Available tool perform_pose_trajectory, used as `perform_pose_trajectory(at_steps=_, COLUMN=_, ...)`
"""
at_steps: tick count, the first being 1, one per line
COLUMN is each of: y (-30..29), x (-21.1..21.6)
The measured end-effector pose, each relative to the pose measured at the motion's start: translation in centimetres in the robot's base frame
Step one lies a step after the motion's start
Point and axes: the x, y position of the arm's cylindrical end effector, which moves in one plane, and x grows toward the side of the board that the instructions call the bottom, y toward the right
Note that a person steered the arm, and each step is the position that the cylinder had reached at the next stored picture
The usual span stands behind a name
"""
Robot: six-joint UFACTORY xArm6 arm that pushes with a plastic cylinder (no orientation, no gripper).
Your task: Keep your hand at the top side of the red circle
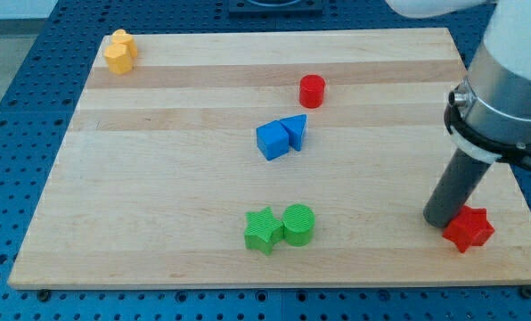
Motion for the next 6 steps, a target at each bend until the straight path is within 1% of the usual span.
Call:
perform_pose_trajectory(at_steps=1, y=0.0, x=-2.9)
perform_pose_trajectory(at_steps=2, y=0.0, x=-12.3)
perform_pose_trajectory(at_steps=3, y=-0.1, x=-20.8)
perform_pose_trajectory(at_steps=4, y=-1.8, x=-27.0)
perform_pose_trajectory(at_steps=5, y=-8.8, x=-29.0)
perform_pose_trajectory(at_steps=6, y=-15.9, x=-26.1)
